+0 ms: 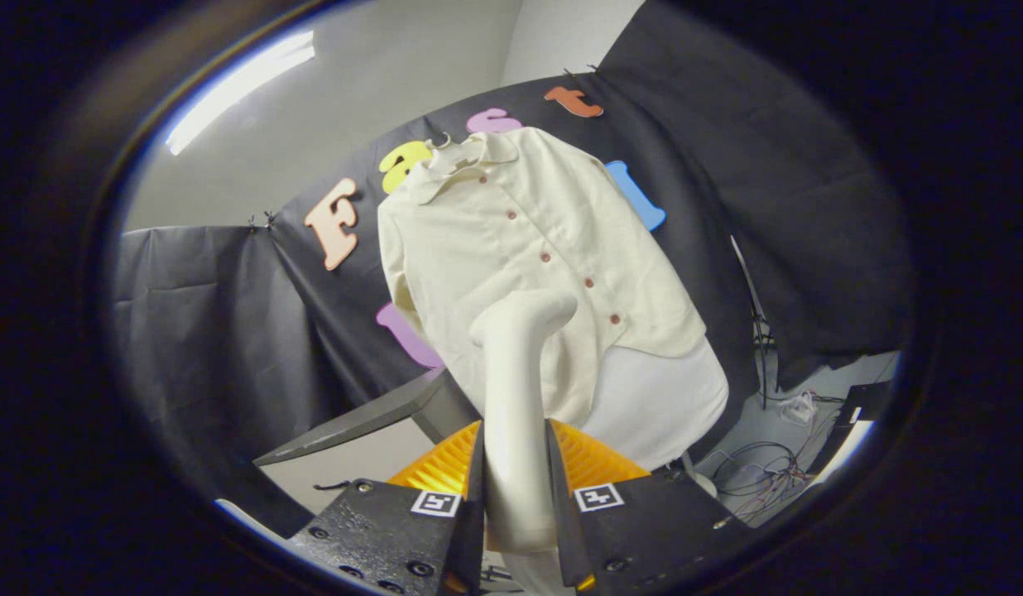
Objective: Iron the clothes twice with a garment steamer, once on the left side and once on the right side.
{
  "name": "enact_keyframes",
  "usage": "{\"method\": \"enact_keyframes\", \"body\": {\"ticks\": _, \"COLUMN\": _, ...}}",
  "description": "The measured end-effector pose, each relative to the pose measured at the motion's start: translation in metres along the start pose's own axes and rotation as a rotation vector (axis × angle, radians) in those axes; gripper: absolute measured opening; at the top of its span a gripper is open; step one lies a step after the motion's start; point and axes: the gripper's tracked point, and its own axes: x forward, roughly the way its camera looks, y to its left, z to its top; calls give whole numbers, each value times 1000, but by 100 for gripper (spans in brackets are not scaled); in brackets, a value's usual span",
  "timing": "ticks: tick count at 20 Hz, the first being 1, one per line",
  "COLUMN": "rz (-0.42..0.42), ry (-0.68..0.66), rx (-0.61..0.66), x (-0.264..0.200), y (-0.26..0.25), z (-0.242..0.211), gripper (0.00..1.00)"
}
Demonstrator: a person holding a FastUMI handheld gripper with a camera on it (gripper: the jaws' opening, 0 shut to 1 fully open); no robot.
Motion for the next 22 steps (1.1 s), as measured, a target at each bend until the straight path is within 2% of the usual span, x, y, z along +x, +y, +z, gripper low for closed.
{"method": "enact_keyframes", "body": {"ticks": 4, "rz": 34, "ry": -19, "rx": -105, "x": -14, "y": 56, "z": 18, "gripper": 36}}
{"method": "enact_keyframes", "body": {"ticks": 12, "rz": 106, "ry": -33, "rx": -300, "x": -41, "y": 187, "z": 24, "gripper": 35}}
{"method": "enact_keyframes", "body": {"ticks": 17, "rz": 152, "ry": -53, "rx": -353, "x": -54, "y": 257, "z": 17, "gripper": 35}}
{"method": "enact_keyframes", "body": {"ticks": 22, "rz": 193, "ry": -86, "rx": -361, "x": -62, "y": 304, "z": 15, "gripper": 35}}
